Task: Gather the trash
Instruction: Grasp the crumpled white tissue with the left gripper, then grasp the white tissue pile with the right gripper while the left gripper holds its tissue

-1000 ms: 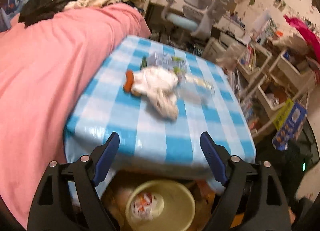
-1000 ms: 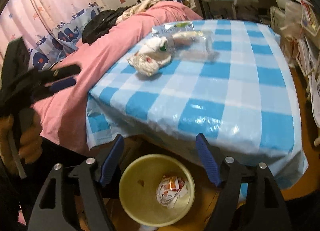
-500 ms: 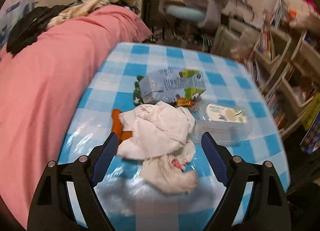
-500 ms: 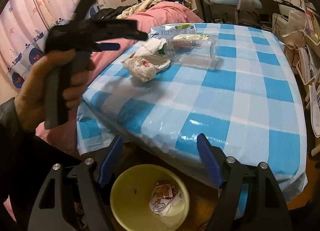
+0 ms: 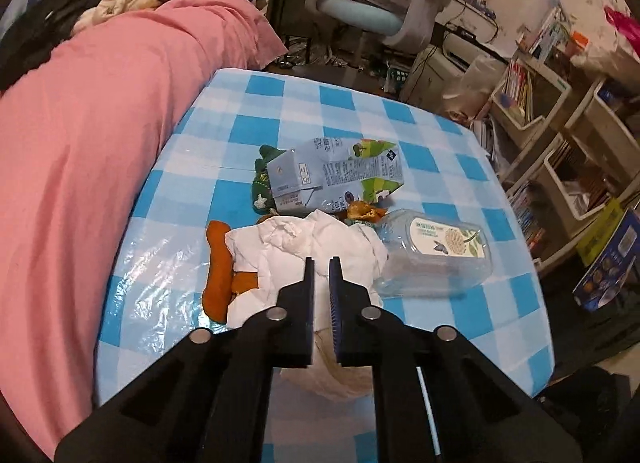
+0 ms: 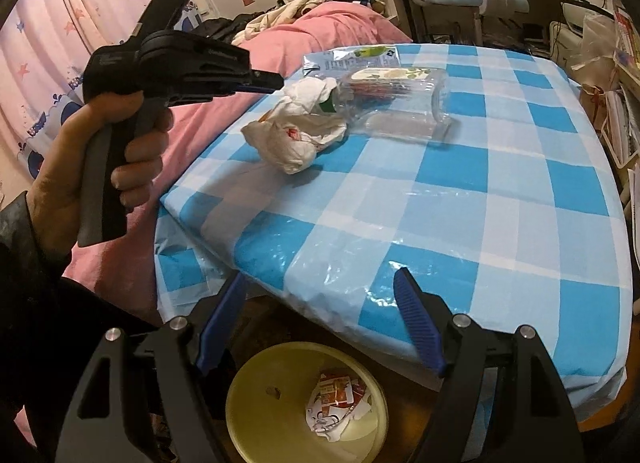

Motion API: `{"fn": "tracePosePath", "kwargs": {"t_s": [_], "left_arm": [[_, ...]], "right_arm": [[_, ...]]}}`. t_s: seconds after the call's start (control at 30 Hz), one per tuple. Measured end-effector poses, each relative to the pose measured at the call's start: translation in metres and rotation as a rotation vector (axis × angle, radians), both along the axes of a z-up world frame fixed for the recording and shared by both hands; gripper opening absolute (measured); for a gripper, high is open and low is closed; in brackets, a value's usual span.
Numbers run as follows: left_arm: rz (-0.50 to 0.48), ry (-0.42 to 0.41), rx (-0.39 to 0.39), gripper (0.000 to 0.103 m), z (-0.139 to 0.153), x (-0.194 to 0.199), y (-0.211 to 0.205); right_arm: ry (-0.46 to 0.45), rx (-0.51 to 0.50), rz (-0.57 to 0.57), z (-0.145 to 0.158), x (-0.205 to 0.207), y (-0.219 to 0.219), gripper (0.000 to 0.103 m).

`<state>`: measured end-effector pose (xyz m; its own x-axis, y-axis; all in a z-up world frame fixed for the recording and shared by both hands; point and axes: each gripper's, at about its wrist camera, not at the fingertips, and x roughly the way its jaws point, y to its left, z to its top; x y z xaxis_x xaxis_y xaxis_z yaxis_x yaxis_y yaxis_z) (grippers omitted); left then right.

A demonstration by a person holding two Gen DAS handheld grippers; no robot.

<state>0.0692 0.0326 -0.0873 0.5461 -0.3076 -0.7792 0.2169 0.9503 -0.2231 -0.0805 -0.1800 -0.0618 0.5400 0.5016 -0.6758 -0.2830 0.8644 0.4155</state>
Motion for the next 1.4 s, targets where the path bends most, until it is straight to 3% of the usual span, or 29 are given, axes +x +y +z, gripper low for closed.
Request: {"fn": "tracePosePath", "kwargs": {"t_s": [0.03,0.07,0.1,0.17,0.23,0.27,0.3,0.4,0.5,0.63,0.83,1.17,1.23,1.27,1.33,1.4], "left_arm": [[0.003,0.011,0.0,0.028,-0.003,0.002,-0.001],[0.012,0.019,0.01,0.06,-0.006,0.003,-0.003],[0.03,0.012,0.041,0.078,-0.009,0.004,-0.007],[0.046,-0.016,0.137,0.08,-0.014,0.005,-0.016],[0.029,-0.003,0.179,0.073,-0.02,0.01,-0.024],[0.018,0.016,0.175,0.052,-0.024,0.013,-0.024],[0.01,0.055,0.159,0.023,-0.03,0.017,-0.024],[0.035,0.069,0.058,0.005,-0.026,0.019,-0.009],[0.045,-0.019,-0.031,0.005,0.006,0.007,0.01],[0.086,-0.094,-0.08,0.005,0.03,-0.004,0.034],[0.175,-0.093,-0.135,0.005,0.034,-0.004,0.065],[0.185,-0.097,-0.133,0.005,0.037,-0.005,0.072],[0.185,-0.097,-0.131,0.005,0.037,-0.005,0.073],[0.184,-0.097,-0.131,0.005,0.037,-0.005,0.072],[0.184,-0.098,-0.127,0.005,0.037,-0.005,0.073],[0.181,-0.098,-0.128,0.005,0.038,-0.005,0.074]], "right_arm": [[-0.001,0.0,0.004,0.0,-0.001,0.002,0.073],[0.0,-0.001,0.008,0.0,-0.001,0.002,0.073],[0.002,-0.002,0.013,-0.001,-0.002,0.003,0.073],[0.006,-0.006,0.017,-0.002,-0.002,0.004,0.073],[0.007,-0.006,0.013,-0.002,-0.002,0.004,0.073],[0.007,-0.007,0.011,-0.002,-0.001,0.003,0.073],[0.007,-0.008,0.01,-0.002,-0.001,0.003,0.073],[0.004,-0.01,0.004,-0.002,-0.002,0.002,0.073],[0.001,-0.012,0.002,-0.001,-0.001,0.002,0.073],[-0.018,-0.029,0.013,0.003,0.003,0.007,0.073],[-0.072,-0.04,0.042,0.02,0.032,0.026,0.073],[-0.096,-0.13,0.096,0.019,0.101,0.074,0.072],[-0.082,-0.139,0.098,0.014,0.113,0.077,0.061],[-0.062,-0.132,0.107,0.011,0.119,0.078,0.044],[-0.016,-0.093,0.114,0.005,0.126,0.072,0.027],[-0.018,-0.061,0.109,0.007,0.123,0.066,0.022]]}}
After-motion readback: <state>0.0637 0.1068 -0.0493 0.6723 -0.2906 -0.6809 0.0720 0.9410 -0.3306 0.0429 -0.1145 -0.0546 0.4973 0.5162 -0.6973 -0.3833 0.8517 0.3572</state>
